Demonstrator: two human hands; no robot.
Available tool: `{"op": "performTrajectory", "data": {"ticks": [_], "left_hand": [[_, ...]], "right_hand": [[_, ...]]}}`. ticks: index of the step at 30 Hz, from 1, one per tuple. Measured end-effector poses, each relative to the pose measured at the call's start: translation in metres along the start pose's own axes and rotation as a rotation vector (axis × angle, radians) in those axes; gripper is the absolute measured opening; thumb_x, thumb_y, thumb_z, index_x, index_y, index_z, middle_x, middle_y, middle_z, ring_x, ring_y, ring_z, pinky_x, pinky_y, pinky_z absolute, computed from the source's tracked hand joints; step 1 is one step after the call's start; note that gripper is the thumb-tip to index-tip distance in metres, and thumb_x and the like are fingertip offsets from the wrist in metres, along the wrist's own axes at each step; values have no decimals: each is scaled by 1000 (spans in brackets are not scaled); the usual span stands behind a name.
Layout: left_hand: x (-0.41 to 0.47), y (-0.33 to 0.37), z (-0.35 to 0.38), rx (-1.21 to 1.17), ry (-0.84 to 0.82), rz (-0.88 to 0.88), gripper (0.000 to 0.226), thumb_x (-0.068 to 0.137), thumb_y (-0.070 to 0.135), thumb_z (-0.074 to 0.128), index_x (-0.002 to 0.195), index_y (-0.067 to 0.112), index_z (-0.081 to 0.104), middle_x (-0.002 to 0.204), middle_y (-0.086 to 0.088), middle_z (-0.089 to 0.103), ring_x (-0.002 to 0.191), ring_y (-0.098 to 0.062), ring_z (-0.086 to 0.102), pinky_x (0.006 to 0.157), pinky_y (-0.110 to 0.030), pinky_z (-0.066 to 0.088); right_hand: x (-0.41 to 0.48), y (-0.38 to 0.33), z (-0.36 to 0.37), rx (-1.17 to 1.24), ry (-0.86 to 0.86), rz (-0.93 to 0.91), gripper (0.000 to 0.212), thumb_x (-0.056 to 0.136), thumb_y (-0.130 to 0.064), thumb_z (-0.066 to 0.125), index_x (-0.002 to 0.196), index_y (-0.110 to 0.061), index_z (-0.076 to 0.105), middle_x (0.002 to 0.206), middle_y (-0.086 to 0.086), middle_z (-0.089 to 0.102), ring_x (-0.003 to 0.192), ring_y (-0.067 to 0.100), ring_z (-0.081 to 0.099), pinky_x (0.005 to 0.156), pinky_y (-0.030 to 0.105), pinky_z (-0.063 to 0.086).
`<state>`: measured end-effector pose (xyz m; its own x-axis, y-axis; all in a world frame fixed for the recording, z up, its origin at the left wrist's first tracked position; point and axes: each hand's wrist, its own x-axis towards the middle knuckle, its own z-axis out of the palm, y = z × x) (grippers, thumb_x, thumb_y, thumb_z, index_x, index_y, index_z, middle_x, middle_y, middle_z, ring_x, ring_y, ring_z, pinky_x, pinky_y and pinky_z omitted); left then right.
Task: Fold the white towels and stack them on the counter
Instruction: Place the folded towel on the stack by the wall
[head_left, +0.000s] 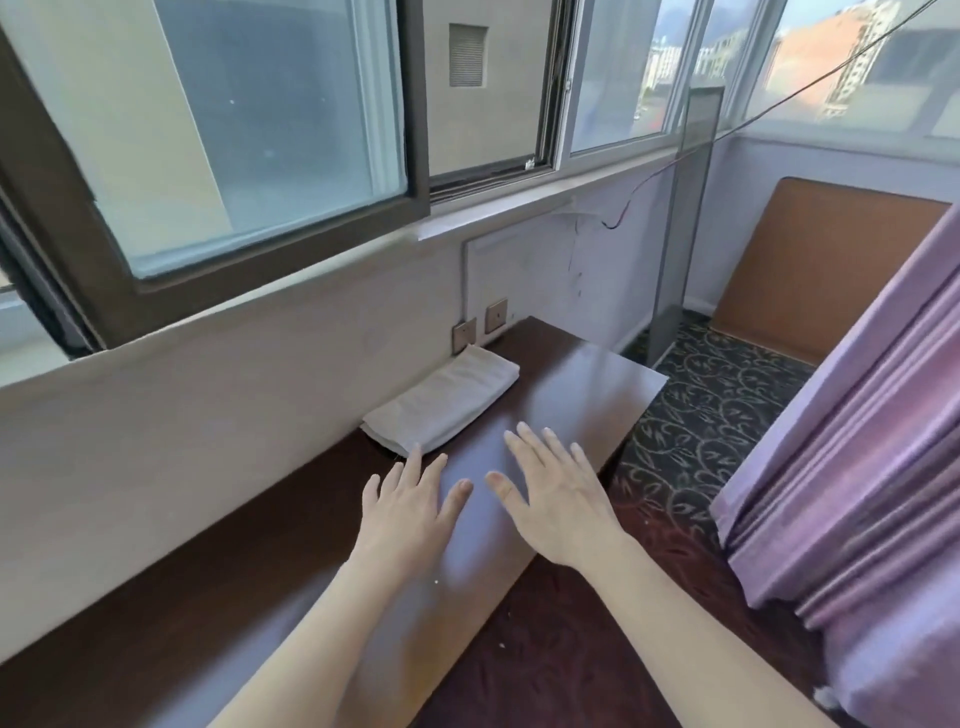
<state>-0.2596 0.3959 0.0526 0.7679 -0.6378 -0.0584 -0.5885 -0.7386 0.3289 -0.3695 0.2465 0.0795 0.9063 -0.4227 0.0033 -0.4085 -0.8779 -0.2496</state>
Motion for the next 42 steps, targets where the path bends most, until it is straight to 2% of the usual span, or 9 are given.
{"op": "performTrajectory", "data": {"ticks": [8, 12, 17, 22, 26, 32, 37, 40, 42], "left_hand": [[103, 30, 24, 29, -82, 37, 80, 91, 71, 5, 157, 30, 22, 167, -3, 9, 150, -21, 17, 119, -44, 8], [137, 45, 29, 32, -110, 4, 100, 73, 75, -10, 158, 32, 19, 167, -1, 8, 151, -21, 17, 120, -43, 9], [188, 68, 45, 22, -114, -65, 101, 72, 75, -11, 157, 31, 20, 167, -1, 8, 151, -20, 16, 121, -44, 9], [237, 97, 68, 45, -104, -170, 75, 94, 68, 7, 157, 30, 21, 167, -2, 8, 151, -21, 16, 121, -44, 9], [262, 118, 77, 42, -68, -280, 101, 76, 82, -11, 156, 31, 22, 167, -2, 10, 151, -19, 16, 121, -44, 9], [249, 97, 93, 28, -20, -508, 130, 51, 82, -41, 155, 36, 21, 167, 0, 10, 152, -17, 15, 120, -42, 10], [242, 55, 101, 27, -43, -613, 117, 59, 85, -22, 157, 34, 18, 167, 0, 5, 153, -16, 6, 121, -42, 9], [250, 22, 118, 40, -66, -596, 129, 50, 86, -36, 158, 35, 13, 168, -1, 4, 154, -18, 2, 122, -40, 9], [258, 9, 125, 51, -88, -577, 120, 57, 87, -30, 158, 35, 10, 168, -3, 3, 154, -20, 0, 122, -39, 9]], "right_hand": [[75, 72, -4, -24, -45, 91, 92, 79, -74, -5, 159, -29, 8, 166, -11, 0, 152, 14, -5, 123, 40, -1], [110, 98, -6, 5, -43, 80, 95, 77, -75, -8, 159, -29, 8, 166, -12, 0, 152, 13, -5, 123, 40, -2], [163, 149, -10, 39, -61, 48, 96, 76, -75, -9, 159, -29, 7, 165, -12, 0, 152, 13, -6, 123, 39, -3], [220, 209, -12, 53, -93, -29, 95, 77, -75, -8, 159, -29, 7, 165, -13, -1, 152, 13, -6, 123, 38, -3], [266, 245, -11, 50, -171, -128, 98, 74, -75, -11, 159, -28, 4, 165, -12, -2, 152, 13, -7, 123, 38, -3], [310, 240, 15, 29, -286, -326, 96, 74, -74, -10, 158, -29, 0, 165, -15, -4, 152, 12, -8, 123, 34, -4], [344, 213, 49, -34, -336, -446, 95, 74, -73, -10, 158, -28, -1, 165, -13, -2, 152, 13, -6, 122, 34, -2], [357, 199, 70, -60, -352, -450, 97, 73, -73, -11, 158, -28, -3, 165, -12, -4, 152, 14, -5, 122, 34, -2], [367, 195, 84, -88, -341, -480, 93, 78, -74, -7, 158, -27, -2, 165, -11, -4, 153, 15, -5, 122, 34, -2]]}}
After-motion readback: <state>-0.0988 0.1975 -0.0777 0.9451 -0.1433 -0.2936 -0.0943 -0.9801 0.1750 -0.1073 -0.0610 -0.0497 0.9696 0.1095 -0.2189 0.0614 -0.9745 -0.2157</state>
